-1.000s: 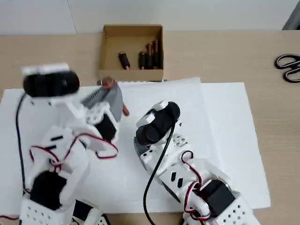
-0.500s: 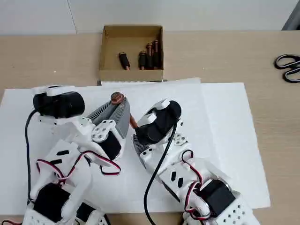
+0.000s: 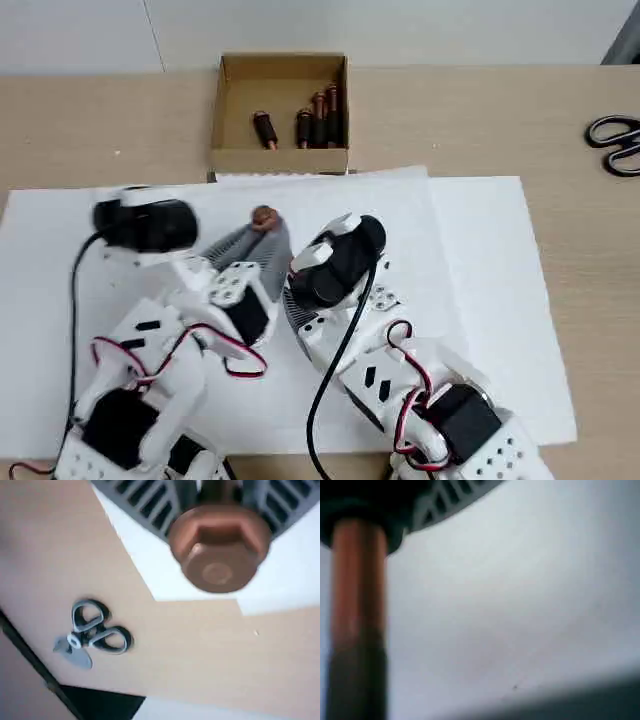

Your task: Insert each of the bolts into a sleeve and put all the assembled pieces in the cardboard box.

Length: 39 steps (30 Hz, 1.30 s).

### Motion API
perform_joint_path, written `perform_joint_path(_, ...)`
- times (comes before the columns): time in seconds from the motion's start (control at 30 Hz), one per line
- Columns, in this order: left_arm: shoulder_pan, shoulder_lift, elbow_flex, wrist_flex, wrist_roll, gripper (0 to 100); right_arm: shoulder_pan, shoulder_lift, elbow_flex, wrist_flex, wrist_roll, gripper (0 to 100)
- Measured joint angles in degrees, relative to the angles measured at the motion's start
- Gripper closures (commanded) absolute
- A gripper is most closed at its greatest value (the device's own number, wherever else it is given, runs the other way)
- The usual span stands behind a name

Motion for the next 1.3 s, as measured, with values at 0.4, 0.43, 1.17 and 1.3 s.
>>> perform_joint_path(0.4, 0.09, 0.00, 0.00, 0.00, 0.00, 100, -0.26, 0.00, -0.18, 0.00, 2.20, 99.6)
perform_joint_path(0.43, 0.53, 0.00, 0.00, 0.09, 0.00, 100, -0.53, 0.00, -0.18, 0.00, 3.34, 99.6)
perform_joint_path(1.17, 5.27, -0.88, 1.49, 13.01, -2.64, 99, -2.02, 0.26, -2.02, -2.90, 13.10, 99.6)
perform_joint_path(1.3, 5.27, -0.97, 3.52, 12.92, -2.64, 98, -2.02, 0.44, -1.85, -2.81, 13.10, 99.6)
